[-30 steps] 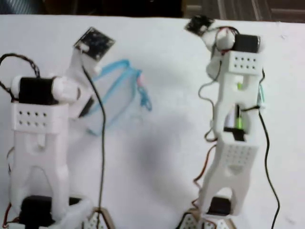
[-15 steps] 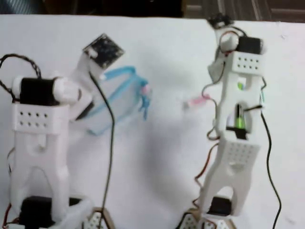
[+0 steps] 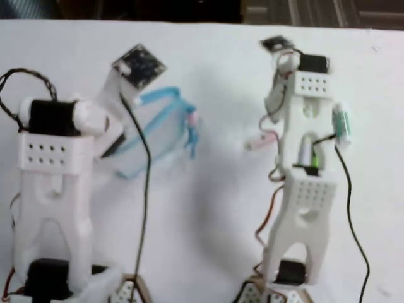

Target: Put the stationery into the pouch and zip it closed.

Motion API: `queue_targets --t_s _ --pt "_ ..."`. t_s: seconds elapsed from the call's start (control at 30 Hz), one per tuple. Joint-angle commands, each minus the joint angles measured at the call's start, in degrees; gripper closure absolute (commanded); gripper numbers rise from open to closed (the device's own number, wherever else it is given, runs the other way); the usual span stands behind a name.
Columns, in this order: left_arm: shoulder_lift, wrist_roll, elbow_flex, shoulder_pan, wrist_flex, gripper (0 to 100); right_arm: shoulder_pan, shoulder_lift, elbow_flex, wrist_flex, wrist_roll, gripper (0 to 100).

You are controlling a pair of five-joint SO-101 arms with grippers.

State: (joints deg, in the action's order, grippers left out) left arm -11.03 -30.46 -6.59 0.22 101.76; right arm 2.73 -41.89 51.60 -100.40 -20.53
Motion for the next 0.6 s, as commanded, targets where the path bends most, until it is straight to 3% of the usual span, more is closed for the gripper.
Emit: queue_targets --t_s 0.0,0.07,0.17,0.3,0.57 --pt "6.73 0.44 1.76 -0.04 -1.32 98 -3.21 9.36 -4.66 -1.1 32.88 82.5" --pt "6.81 0.44 1.76 -0.04 -1.49 98 -5.85 12.44 -9.23 -0.84 42.99 81.7" --pt "6.9 0.44 1.76 -0.04 -1.49 98 -8.84 12.97 -13.63 -0.84 49.58 80.7" --pt "6.9 0.53 1.76 -0.04 -1.32 98 -9.45 10.51 -15.65 0.31 49.76 80.7" --pt "6.99 3.69 2.11 -0.31 -1.05 98 -4.09 7.96 -16.09 3.65 50.29 80.8"
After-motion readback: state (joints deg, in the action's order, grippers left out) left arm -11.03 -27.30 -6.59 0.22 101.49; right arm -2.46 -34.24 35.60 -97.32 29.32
